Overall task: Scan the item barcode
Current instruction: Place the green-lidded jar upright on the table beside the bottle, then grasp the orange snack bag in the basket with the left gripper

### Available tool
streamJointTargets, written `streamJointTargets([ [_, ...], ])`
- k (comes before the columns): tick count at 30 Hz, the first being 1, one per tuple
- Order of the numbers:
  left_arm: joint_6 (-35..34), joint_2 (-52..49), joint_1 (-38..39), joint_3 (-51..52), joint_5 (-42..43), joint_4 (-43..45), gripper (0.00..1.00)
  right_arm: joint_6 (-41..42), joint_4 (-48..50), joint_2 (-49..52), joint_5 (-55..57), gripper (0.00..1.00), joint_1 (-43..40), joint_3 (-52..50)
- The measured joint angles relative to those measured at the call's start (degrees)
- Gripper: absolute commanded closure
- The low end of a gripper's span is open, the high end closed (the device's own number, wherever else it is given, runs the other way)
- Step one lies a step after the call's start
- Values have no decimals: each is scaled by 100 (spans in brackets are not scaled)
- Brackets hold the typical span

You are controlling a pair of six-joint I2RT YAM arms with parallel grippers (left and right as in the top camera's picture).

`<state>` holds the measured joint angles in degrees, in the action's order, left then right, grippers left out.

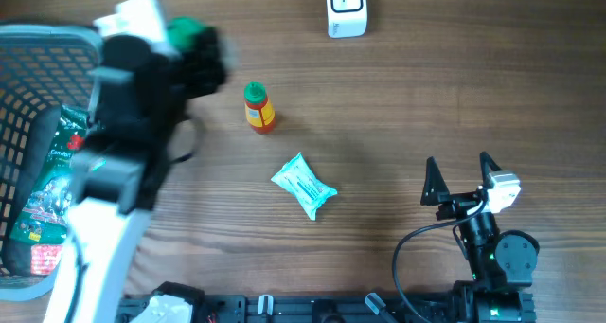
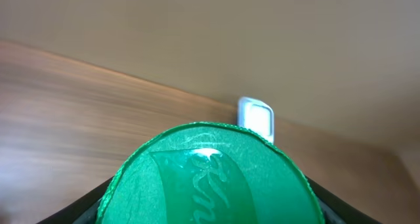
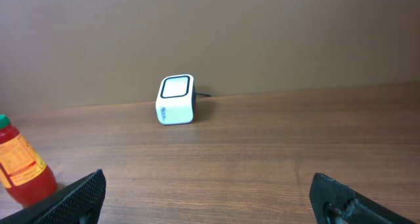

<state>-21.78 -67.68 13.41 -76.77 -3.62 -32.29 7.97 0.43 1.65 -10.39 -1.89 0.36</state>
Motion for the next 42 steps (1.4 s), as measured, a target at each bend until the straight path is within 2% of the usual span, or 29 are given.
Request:
streamJointTargets([
  [2,4,-826,1023,2,-87,304,29,0,-2,0,-2,0,-2,0],
  [4,-9,-1510,1624,0,-149,632,29,0,0,0,-4,0,-2,0],
  [7,-92,-3106,2699,0,-205,1012,30,0,-2,0,-2,0,-2,0],
  [12,-396,-4183,3237,11,-1025,743,29,0,0,0,-2,0,-2,0],
  [15,-673,-4269,3303,11,-1322,734,31,0,-2,0,-2,0,-2,0],
  [19,-782,-4411,3298,107,-1644,695,24,0,-2,0,-2,0,-2,0],
  [20,-798,-4483,3298,136,-1714,684,20,0,0,0,-2,0,-2,0],
  [21,-811,-4483,3305,140,-1810,693,0,0,0,0,-2,0,-2,0],
  [26,-800,-4435,3309,118,-2758,723,0,0,0,0,-2,0,-2,0],
  [30,-160,-3598,3303,-503,-2977,632,0,0,-2,0,-2,0,-2,0],
  [32,177,-2629,3220,-1108,-3064,686,0,0,0,0,-2,0,-2,0],
  [34,267,-1665,2774,-1338,-3246,562,0,0,0,0,-2,0,-2,0],
  [37,-153,-734,1652,-1366,-3825,22,0,0,0,0,-2,0,-2,0],
  [39,-907,-378,791,-1353,-4157,-682,0,0,2,0,-2,0,-2,0],
  [42,-2557,-63,-706,-1362,-4304,-2162,0,0,7,0,-2,0,-2,0],
])
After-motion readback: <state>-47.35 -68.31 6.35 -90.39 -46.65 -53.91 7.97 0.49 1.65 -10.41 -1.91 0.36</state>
